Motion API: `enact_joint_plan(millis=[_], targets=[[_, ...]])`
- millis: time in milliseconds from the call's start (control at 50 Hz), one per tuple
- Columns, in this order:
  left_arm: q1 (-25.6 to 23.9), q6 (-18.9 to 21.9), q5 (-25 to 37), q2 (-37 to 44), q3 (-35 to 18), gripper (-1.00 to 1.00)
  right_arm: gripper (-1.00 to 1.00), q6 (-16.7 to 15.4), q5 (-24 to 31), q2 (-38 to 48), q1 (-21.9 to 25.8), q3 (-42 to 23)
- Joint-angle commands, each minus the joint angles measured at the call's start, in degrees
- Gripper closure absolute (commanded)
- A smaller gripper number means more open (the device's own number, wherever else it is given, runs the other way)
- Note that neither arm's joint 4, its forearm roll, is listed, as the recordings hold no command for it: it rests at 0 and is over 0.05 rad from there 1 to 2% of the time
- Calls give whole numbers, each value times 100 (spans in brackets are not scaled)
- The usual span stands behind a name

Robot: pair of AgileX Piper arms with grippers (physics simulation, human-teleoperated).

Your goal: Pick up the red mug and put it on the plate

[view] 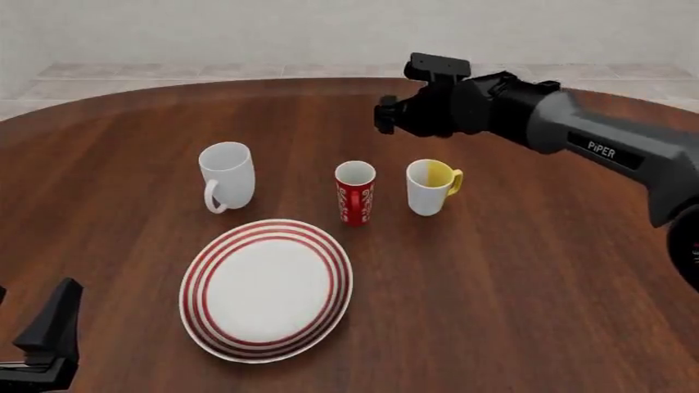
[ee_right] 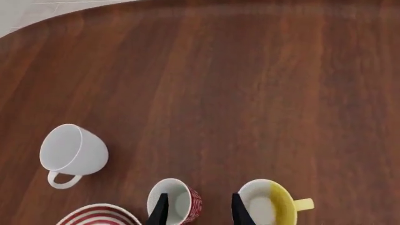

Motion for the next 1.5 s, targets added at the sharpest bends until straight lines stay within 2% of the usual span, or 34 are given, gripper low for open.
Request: enact_joint_plan(millis=[20,280,560,900,1240,1260,1500], targets=[[4,-11,-3,0,-7,-100,-100,-67,-125,97,169,184],[25,-57,-1,0,-18,-100,-100,-97,-91,413,455,50],[41,-88,-2,0,-21,-100,-100,-65,-128,568,508,49],[40,-95,-28,0,-26,-100,-100,-68,-514,65,440,943],[66,-113,-35,-1,-30,-100,-100,-27,-627,249,594,1060],[65,-112,-43,-1,-20,-100,-100,54,-612,296,664,1051],[71,-118,-24,-1,-41,-100,-100,119,-738,359,769,1191]])
